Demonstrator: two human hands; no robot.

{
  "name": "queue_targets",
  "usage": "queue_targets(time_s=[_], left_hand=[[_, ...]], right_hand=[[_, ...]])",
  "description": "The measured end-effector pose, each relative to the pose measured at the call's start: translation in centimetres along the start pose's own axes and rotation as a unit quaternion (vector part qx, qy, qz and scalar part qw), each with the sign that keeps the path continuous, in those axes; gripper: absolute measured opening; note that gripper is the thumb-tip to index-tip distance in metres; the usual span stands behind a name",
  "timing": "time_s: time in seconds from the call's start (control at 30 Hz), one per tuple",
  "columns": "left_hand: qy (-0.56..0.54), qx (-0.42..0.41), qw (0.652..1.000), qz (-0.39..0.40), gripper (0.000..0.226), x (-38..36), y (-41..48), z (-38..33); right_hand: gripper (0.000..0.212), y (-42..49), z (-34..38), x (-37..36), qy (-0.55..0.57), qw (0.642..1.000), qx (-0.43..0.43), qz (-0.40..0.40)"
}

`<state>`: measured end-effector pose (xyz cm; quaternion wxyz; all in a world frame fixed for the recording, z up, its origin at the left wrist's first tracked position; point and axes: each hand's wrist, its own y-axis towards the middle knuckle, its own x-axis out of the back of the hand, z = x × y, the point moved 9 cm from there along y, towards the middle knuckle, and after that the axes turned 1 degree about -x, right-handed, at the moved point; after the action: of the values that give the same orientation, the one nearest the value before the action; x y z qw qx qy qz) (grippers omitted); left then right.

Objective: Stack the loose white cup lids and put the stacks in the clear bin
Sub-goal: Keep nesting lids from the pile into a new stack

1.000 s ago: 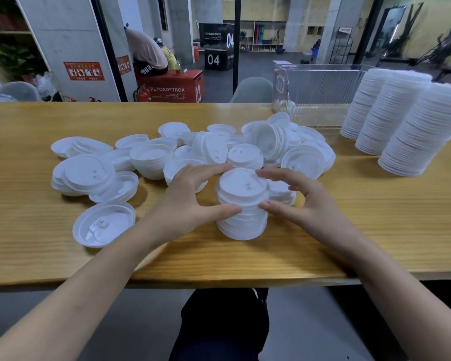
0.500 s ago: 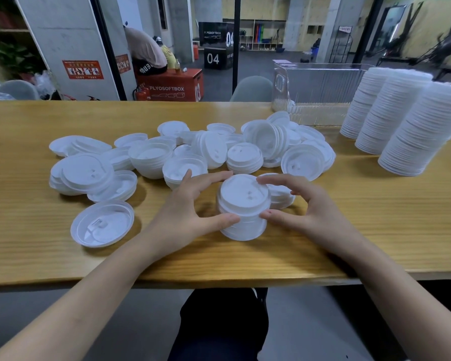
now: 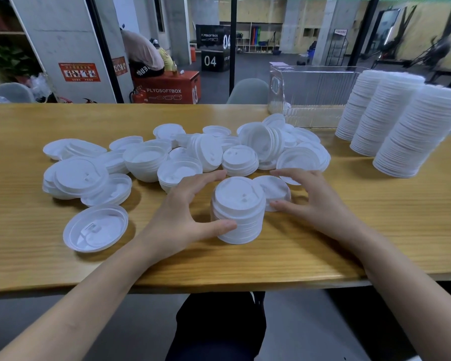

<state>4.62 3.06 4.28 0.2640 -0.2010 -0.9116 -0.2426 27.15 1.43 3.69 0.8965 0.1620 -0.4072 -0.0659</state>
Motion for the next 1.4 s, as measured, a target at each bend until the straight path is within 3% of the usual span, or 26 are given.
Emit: queue_targets(time_s=[0.37,0.57,0.77,1.03,1.4], left_hand=[[0.022,-0.024,0.999,-0.008,0.084,0.0,0.0,-0.4],[0.022,-0.034,0.999,-0.002,0.084,0.2,-0.1,-0.5],[-0.011,-0.010,1.000,-0.002,0.086,0.2,-0.1,0.4],[-0.033,-0.016,0.999,-0.008,0.089,0.2,-0.4,0.8],[-0.043,-0.017,0.999,-0.003,0.087,0.1,-0.4,0.7]], right_hand=[[0.040,0.2,-0.3,-0.3,-0.066,0.998,-0.020,-0.005],[0.027,-0.2,-0.8,1.2,-0.009,0.997,-0.045,-0.057],[0.019,-0.3,0.2,2.7,0.122,0.987,-0.059,-0.092],[0.032,-0.6,6.0,0.1,0.144,0.989,0.024,0.025],[0.035,-0.9,7.1,-1.1,0.136,0.988,0.049,0.048]])
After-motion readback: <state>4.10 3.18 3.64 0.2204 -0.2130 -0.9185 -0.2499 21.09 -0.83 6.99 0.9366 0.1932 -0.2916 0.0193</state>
